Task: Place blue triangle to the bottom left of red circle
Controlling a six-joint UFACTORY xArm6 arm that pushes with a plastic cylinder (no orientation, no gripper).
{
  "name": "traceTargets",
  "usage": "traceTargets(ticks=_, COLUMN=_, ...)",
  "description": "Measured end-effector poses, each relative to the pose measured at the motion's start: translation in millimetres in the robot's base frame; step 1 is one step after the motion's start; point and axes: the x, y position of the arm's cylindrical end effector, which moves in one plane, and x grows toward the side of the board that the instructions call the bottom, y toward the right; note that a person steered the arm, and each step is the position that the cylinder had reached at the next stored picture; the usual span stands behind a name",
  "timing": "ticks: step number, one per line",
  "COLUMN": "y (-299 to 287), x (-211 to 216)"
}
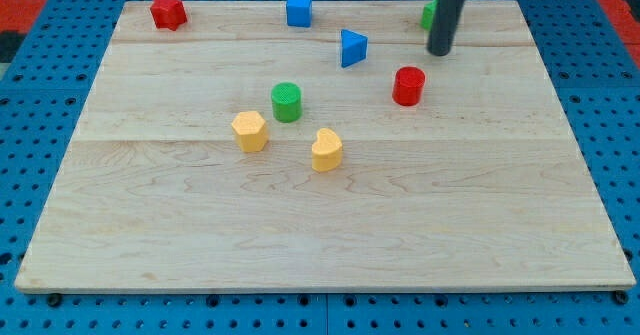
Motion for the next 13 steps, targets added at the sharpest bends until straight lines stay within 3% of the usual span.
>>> traceTargets(ticks=1, y=-67, x=0)
traceTargets(ticks=2, y=-86, x=-5)
traceTargets(ticks=5, y=-71, x=-45)
traceTargets(ticks=8, y=-215, x=30)
traceTargets(ticks=11, y=-309, x=45)
traceTargets(ticks=13, y=-225, x=52)
